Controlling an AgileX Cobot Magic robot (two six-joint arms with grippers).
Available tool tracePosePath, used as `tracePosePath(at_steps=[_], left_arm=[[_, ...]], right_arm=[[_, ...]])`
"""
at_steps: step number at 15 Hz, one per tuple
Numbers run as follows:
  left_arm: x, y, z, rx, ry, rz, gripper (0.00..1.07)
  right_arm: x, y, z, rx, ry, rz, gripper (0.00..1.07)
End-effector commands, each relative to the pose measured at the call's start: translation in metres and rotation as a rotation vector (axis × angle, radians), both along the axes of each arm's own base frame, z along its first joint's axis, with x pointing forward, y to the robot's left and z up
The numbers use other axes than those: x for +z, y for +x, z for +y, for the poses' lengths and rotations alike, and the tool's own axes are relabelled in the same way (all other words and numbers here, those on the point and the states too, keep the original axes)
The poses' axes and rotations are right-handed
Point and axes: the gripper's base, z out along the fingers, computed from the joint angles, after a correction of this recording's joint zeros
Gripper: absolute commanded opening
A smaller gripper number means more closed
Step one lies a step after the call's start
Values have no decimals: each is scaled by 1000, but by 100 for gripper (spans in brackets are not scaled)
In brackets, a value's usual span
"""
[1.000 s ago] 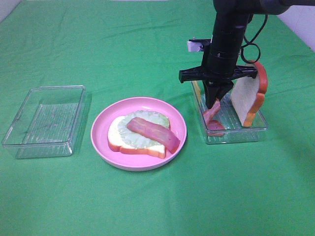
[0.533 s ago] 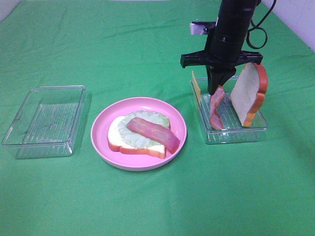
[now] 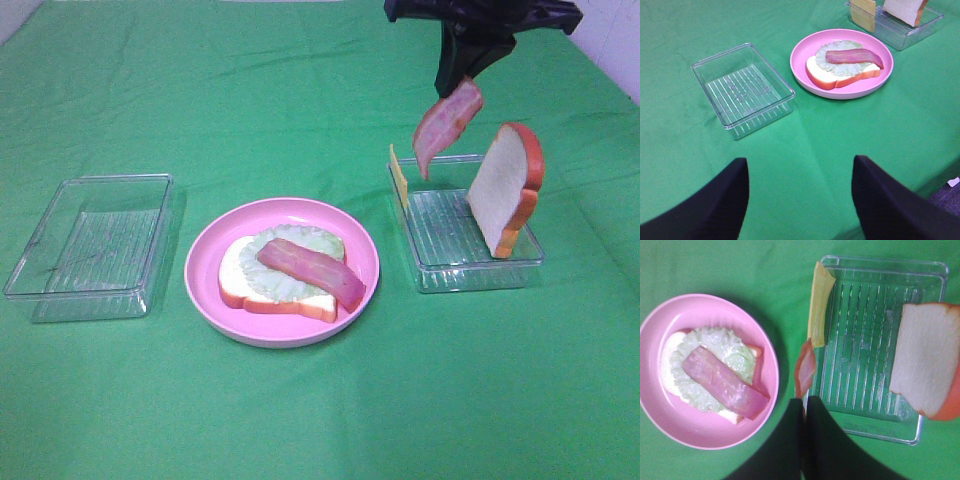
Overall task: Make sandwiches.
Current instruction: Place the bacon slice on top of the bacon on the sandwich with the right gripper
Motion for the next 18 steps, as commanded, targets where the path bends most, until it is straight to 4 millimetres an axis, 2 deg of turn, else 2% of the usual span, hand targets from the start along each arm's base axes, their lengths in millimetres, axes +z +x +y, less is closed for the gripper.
tracePosePath(at_steps=[1, 2, 5, 7, 8, 9, 11, 15, 18], left_arm=[[0, -2, 1, -8, -19, -22, 59], [0, -2, 1, -8, -19, -22, 59], [0, -2, 1, -8, -19, -22, 59], [0, -2, 1, -8, -19, -22, 59], [0, -2, 1, -8, -19, -22, 59], [0, -2, 1, -8, -19, -22, 59], [0, -2, 1, -8, -19, -22, 59], [0, -2, 1, -8, -19, -22, 59], [0, -2, 1, -8, -19, -22, 59]], right_arm=[[30, -20, -6, 19, 16, -7, 0], [41, -27, -6, 33, 43, -28, 0], [53, -37, 5, 125, 174, -27, 0], [47, -40, 24, 212, 223, 1, 0], [34, -44, 47, 291, 229, 34, 0], [34, -44, 47, 291, 229, 34, 0], [-10, -44, 100, 370, 248, 104, 0], [-56, -32, 136, 365, 372, 149, 0], [-85, -22, 148, 348, 444, 176, 0]])
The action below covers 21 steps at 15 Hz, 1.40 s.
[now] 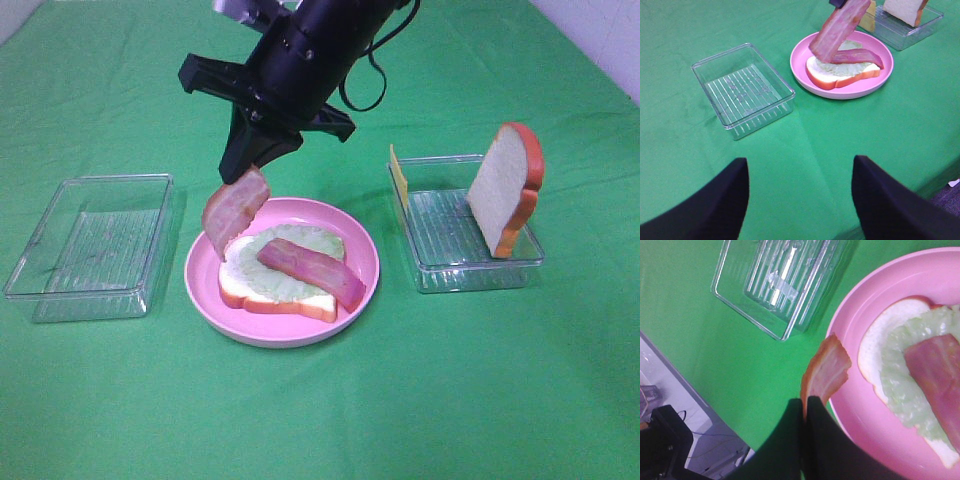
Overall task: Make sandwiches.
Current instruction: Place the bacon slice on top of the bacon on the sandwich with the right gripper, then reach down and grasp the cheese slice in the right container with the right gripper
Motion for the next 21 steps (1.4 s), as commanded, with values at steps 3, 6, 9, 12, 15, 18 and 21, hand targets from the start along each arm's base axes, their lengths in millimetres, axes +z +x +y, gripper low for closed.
tracePosePath(at_steps=[3, 6, 9, 12, 15, 18, 21], left_arm=[[0, -2, 1, -8, -19, -22, 59], [0, -2, 1, -8, -19, -22, 59], [0, -2, 1, -8, -19, -22, 59], [0, -2, 1, -8, -19, -22, 59], [0, -2, 1, -8, -19, -22, 59], [0, -2, 1, -8, -19, -22, 59], [0, -2, 1, -8, -19, -22, 59]], right_arm=[[-38, 16, 4, -42, -48, -22, 0], [-44, 22, -8, -110, -197, -63, 0], [-47, 24, -9, -121, -214, -67, 0], [-49, 26, -14, -138, -269, -93, 11], [-51, 30, -20, -157, -335, -129, 56], [-46, 30, -23, -150, -362, -149, 69], [-22, 28, -28, -130, -405, -161, 69]])
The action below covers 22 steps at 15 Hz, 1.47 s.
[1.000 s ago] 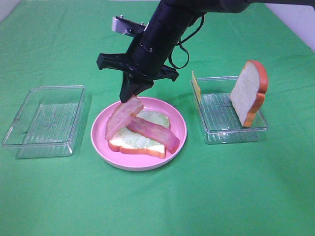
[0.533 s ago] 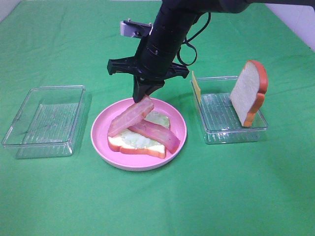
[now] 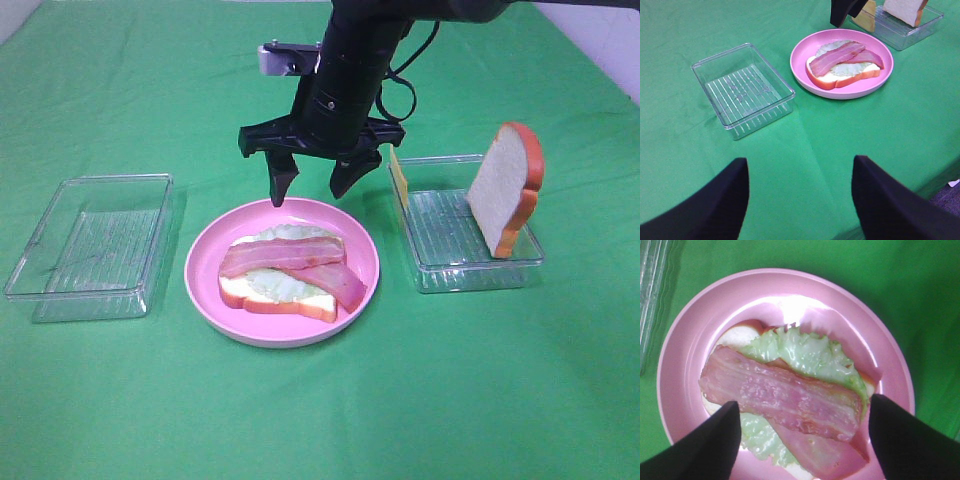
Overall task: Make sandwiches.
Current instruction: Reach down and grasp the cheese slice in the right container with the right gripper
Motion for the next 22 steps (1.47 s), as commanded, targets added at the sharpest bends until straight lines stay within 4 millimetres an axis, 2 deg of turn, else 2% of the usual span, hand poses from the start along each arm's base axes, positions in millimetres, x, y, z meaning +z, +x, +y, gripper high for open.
tracePosePath(at_steps=[1, 4, 5, 9, 10, 13, 18, 19, 22], left_arm=[[0, -2, 1, -8, -19, -22, 59], [0, -2, 1, -8, -19, -22, 59], [0, -2, 1, -8, -19, -22, 59], [0, -2, 1, -8, -19, -22, 59], [0, -2, 1, -8, -19, -22, 59], [0, -2, 1, -8, -19, -22, 59], [0, -2, 1, -8, -19, -22, 59], [0, -2, 1, -8, -19, -22, 59], [0, -2, 1, -8, -19, -22, 59]], right_arm=[[26, -2, -8, 18, -63, 7, 68], [46, -3, -14, 37, -137, 32, 68], [53, 1, -17, 25, -162, -14, 68], [49, 20, -45, -80, -202, -21, 67], [48, 26, -55, -110, -190, -14, 63], [36, 43, -75, -169, -152, 5, 57], [6, 48, -71, -143, -152, 76, 57], [-4, 52, -73, -143, -186, 63, 55], [-14, 56, -72, -142, -194, 51, 48]])
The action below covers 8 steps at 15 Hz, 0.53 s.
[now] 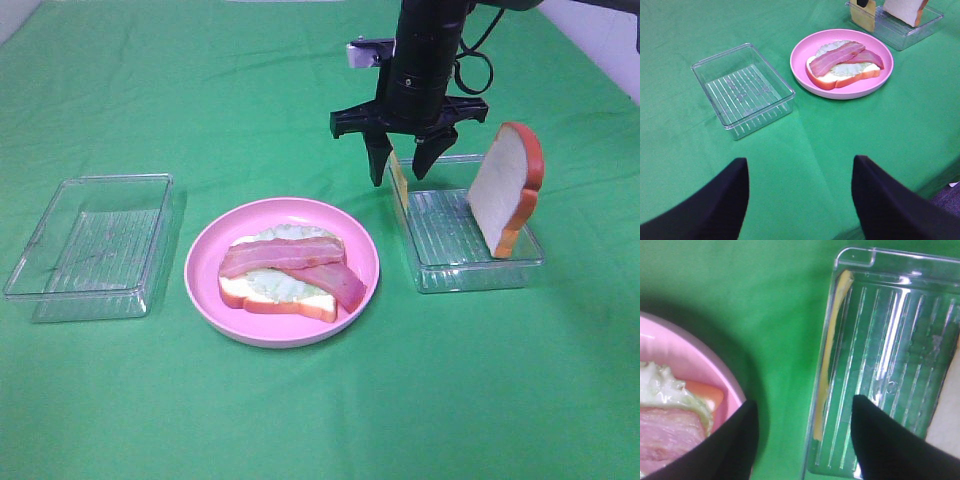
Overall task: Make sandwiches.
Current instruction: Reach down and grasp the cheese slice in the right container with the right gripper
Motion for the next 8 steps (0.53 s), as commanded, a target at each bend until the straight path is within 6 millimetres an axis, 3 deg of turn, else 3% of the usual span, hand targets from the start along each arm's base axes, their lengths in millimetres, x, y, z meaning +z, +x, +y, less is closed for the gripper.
tracePosePath(at_steps=[1, 4, 8], left_arm=[[0, -2, 1, -8, -19, -21, 59], [0, -2, 1, -8, -19, -21, 59], [0, -2, 1, -8, -19, -21, 59]], right_arm=[[-7, 3, 0, 10, -12, 0, 46], [-14, 3, 0, 22, -22, 13, 39], [-14, 3, -1, 23, -27, 15, 0]])
